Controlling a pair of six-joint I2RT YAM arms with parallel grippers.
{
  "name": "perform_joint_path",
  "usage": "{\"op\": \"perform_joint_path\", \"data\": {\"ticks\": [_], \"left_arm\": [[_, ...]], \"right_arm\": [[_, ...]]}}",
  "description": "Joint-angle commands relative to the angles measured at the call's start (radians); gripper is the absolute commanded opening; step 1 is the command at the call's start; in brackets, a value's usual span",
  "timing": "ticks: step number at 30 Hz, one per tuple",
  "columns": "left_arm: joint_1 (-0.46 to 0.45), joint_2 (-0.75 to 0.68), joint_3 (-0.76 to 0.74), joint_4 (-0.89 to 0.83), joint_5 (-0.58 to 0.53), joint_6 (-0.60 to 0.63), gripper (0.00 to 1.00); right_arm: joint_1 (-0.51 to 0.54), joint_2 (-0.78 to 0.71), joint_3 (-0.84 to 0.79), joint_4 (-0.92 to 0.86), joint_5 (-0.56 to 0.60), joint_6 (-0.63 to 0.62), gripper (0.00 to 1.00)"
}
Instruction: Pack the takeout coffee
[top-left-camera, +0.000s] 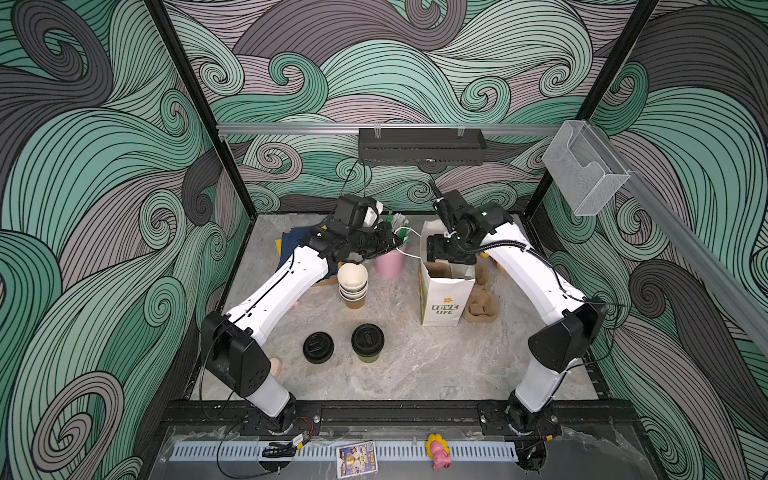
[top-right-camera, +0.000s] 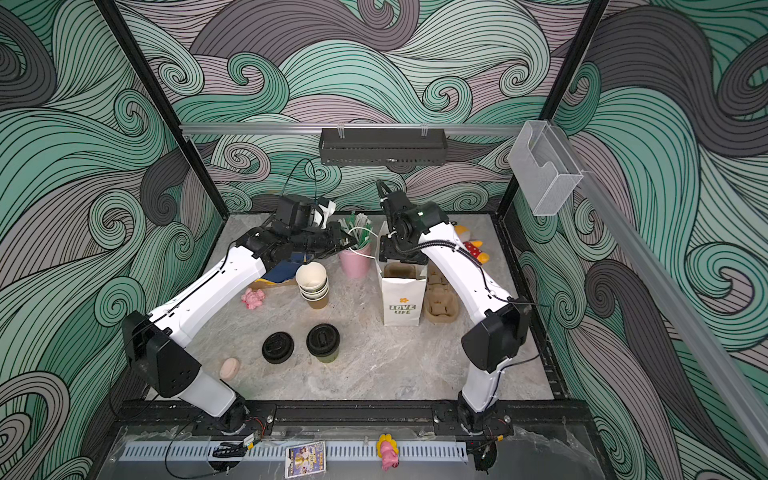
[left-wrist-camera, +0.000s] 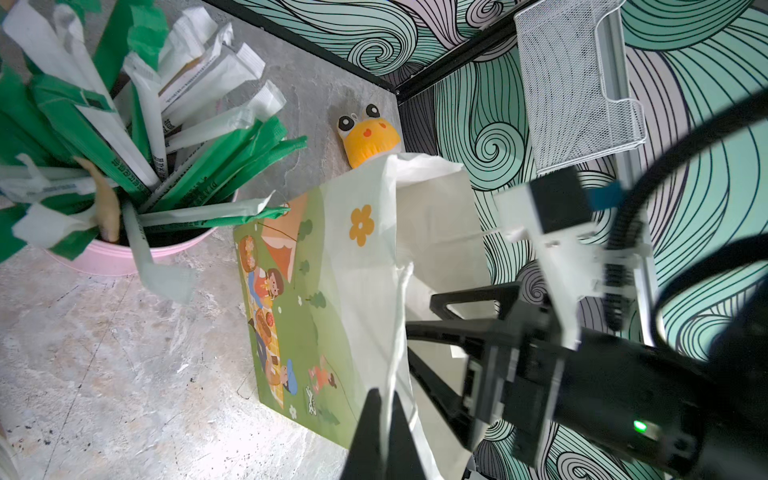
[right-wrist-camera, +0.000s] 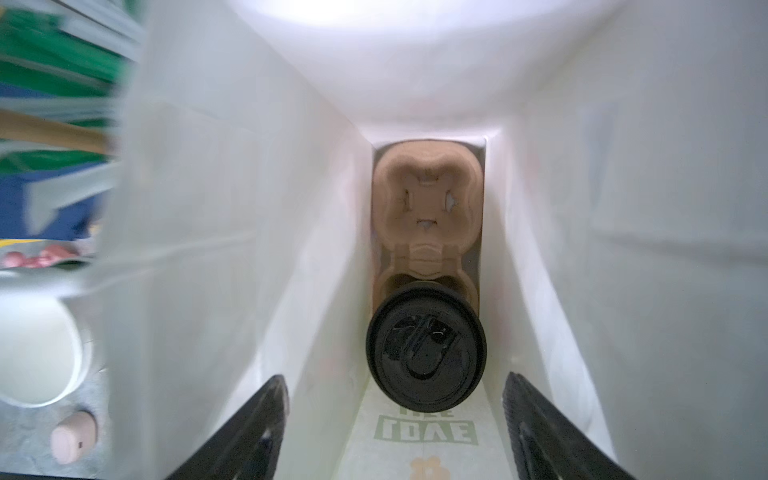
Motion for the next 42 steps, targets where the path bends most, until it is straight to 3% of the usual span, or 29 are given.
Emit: {"op": "perform_joint_path", "data": {"ticks": [1,3,6,11,14,19,25,32,42], "left_arm": [[0.003,0.008,0.038,-0.01,0.016,0.027,0.06],[0.003,0.007,0.041,-0.005,0.018,0.028,0.14],[0.003,0.003,0.042,0.019,0.029,0.032,0.37],[0.003,-0.029,0.026,0.12,0.045,0.047,0.54],[0.003,-0.051,0.026,0.142,0.0,0.062,0.55],[0.007,-0.095,0.006,0.137,-0.135,0.073,0.55],[0.016,-0.194,-0.066,0.101,-0.286,0.055,0.55],[0.021,-0.281,-0.151,0.101,-0.327,0.028,0.55],[0.026,-0.378,-0.221,0.083,-0.356,0.028,0.55]], "right_arm": [[0.031,-0.114,0.036,0.066,-0.017,-0.043,0.82],[0.054,-0.166,0.033,0.09,-0.049,-0.093,0.82],[0.067,-0.268,-0.024,0.084,-0.1,-0.16,0.83],[0.068,-0.431,-0.228,0.03,-0.148,-0.304,0.77],[0.068,-0.435,-0.198,-0.005,-0.077,-0.281,0.71],[0.101,-0.326,-0.121,0.051,-0.032,-0.06,0.65],[0.136,-0.171,-0.005,0.079,0.138,0.146,0.61],[0.13,-0.036,0.059,0.083,0.239,0.142,0.43],[0.116,0.102,0.117,0.079,0.241,0.14,0.24]]}}
